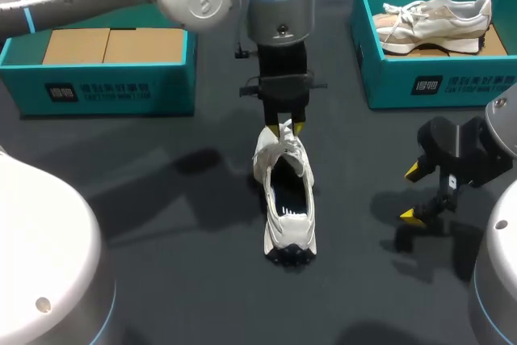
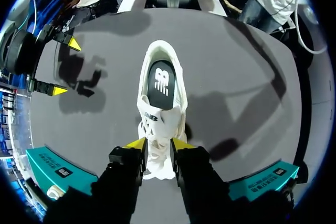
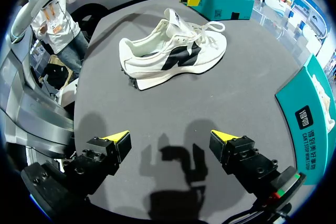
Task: Take the shoe out of the shoebox, open the shoe tongue, remove and reinsert the insole, then place the shoe into the shoebox
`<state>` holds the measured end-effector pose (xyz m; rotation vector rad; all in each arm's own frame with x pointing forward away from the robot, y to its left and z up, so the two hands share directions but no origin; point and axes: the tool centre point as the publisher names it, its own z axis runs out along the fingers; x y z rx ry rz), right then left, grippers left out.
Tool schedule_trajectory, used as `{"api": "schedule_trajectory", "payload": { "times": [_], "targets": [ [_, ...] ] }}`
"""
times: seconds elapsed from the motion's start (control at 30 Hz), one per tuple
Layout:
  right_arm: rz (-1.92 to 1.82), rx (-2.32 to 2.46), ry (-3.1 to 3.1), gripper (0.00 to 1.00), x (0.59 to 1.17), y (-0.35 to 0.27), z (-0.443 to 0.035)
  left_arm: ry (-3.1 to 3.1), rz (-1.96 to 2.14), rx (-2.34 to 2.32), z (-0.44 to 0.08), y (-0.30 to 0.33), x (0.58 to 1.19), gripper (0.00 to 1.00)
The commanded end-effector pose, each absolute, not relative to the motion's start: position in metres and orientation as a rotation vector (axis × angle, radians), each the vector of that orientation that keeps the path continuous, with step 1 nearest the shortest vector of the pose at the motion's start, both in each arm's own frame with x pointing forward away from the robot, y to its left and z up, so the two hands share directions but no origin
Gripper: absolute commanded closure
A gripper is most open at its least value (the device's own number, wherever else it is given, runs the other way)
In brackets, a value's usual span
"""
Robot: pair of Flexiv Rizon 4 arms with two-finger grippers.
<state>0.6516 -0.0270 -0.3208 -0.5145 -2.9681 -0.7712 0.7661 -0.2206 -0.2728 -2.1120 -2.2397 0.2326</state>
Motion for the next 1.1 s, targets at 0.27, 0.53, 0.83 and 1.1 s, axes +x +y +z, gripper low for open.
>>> {"api": "schedule_trajectory", "payload": {
  "times": [0.27,0.53,0.83,1.1],
  "targets": [
    [-0.770,-0.516,-2.972,0.00,0.649,-0.027,-0.320,-2.187,0.318,-2.106,-0.307,-0.224,0.741,0.80],
    [-0.770,-0.516,-2.972,0.00,0.649,-0.027,-0.320,-2.142,0.373,-2.079,-0.328,-0.218,0.722,0.80],
    [-0.770,-0.516,-2.972,0.00,0.649,-0.027,-0.320,-2.170,0.370,-2.141,-0.305,-0.221,0.720,0.80],
    [-0.770,-0.516,-2.972,0.00,0.649,-0.027,-0.320,-2.115,0.339,-2.112,-0.341,-0.233,0.706,0.81]
  ]
}}
